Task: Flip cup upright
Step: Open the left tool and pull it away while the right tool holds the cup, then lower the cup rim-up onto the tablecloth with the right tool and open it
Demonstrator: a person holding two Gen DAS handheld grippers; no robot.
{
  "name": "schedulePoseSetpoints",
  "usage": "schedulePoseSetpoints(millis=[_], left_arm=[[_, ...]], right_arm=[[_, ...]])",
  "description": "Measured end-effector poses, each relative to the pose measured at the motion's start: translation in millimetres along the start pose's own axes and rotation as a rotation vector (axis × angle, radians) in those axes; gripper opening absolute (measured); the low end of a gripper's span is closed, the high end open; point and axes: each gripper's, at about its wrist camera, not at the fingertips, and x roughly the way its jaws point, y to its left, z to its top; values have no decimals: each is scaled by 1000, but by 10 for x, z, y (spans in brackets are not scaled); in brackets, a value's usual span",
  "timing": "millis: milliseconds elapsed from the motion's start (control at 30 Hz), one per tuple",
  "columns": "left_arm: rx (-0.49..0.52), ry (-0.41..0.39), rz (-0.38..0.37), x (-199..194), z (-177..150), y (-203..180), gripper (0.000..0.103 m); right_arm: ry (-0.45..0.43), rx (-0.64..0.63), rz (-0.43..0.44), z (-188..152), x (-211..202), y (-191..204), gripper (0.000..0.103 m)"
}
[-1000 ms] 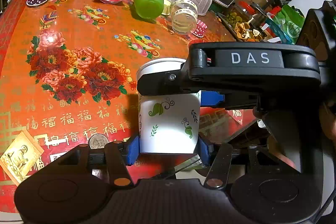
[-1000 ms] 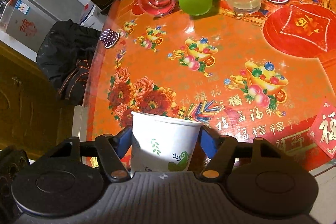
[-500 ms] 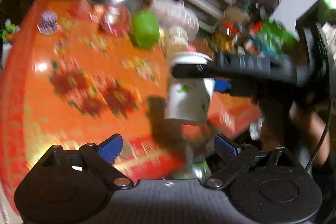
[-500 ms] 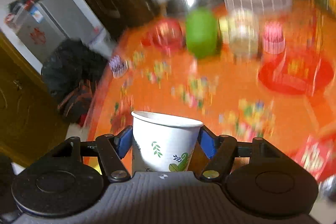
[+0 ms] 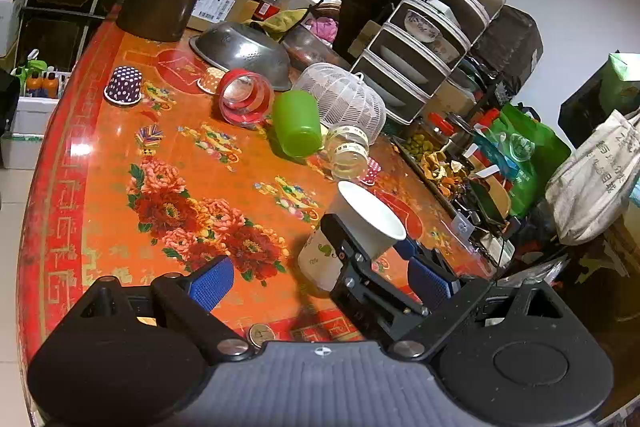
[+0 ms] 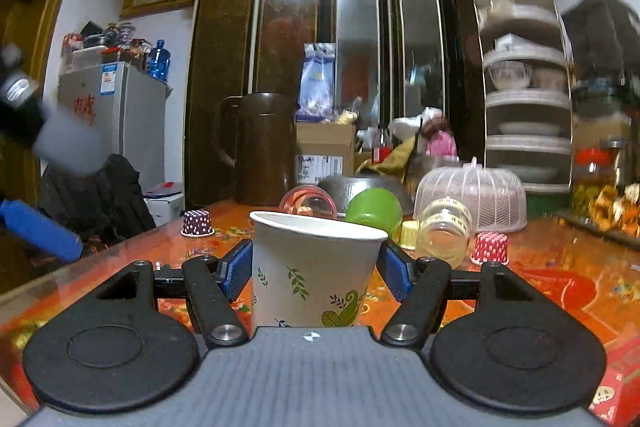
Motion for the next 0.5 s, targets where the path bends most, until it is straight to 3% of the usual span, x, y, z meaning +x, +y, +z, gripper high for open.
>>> schedulePoseSetpoints(millis=[367, 467, 500], left_arm=[[-8, 6, -2, 11, -21, 32, 96], [-11, 1, 7, -2, -13, 56, 96], [-10, 0, 12, -3, -11, 61, 96]], right_arm=[[66, 34, -13, 50, 26, 6, 68], [72, 34, -1, 59, 22, 19, 84], [78, 33, 2, 61, 28, 24, 84]])
